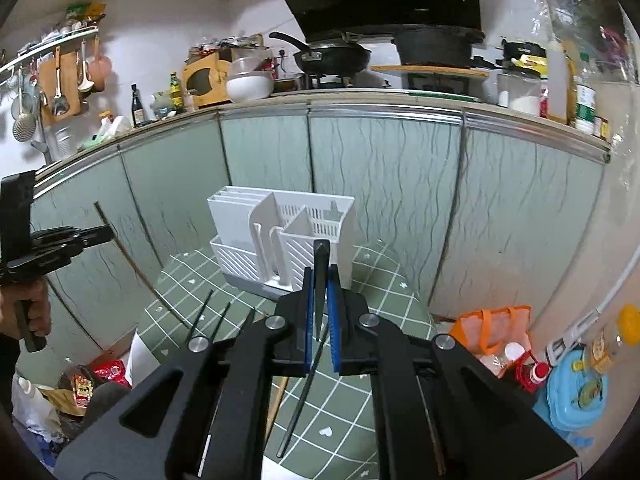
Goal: Organize utensils
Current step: 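Lift both held chopsticks and carry them above the white utensil holder, then open both grippers to drop the chopsticks into the white holder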
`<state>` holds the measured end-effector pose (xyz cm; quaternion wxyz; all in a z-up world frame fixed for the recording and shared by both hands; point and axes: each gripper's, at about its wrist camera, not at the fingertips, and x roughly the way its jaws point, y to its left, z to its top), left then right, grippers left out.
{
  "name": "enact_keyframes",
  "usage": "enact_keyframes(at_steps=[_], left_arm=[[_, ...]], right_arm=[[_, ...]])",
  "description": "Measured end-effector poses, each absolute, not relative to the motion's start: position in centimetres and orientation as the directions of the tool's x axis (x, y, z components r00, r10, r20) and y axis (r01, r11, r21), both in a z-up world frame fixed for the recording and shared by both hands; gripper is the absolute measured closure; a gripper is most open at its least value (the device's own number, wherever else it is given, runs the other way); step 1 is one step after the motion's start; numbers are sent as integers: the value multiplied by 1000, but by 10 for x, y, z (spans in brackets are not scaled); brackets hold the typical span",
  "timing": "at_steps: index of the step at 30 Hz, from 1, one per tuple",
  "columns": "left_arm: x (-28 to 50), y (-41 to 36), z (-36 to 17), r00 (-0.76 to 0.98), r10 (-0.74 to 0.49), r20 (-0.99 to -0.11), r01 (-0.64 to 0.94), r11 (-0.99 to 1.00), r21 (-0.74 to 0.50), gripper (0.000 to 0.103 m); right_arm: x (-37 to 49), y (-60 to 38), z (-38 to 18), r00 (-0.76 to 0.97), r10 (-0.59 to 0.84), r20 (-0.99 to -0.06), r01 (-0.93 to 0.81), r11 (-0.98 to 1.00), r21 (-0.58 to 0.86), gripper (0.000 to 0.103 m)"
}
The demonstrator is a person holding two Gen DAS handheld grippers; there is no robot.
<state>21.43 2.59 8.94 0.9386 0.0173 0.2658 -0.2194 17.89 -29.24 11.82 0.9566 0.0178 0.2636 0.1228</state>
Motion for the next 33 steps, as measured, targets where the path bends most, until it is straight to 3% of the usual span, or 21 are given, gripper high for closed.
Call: enact_keyframes(at_steps=[25,33], left_arm=[[304,-57,199,729,-574,-373,575,809,-121,95],[344,-85,184,704,-587,-400,601,793,-104,95]], right_arm=[[265,-308,210,837,334,-434,-316,942,115,97],[301,-305,193,821,352,-450,-336,934,118,97]])
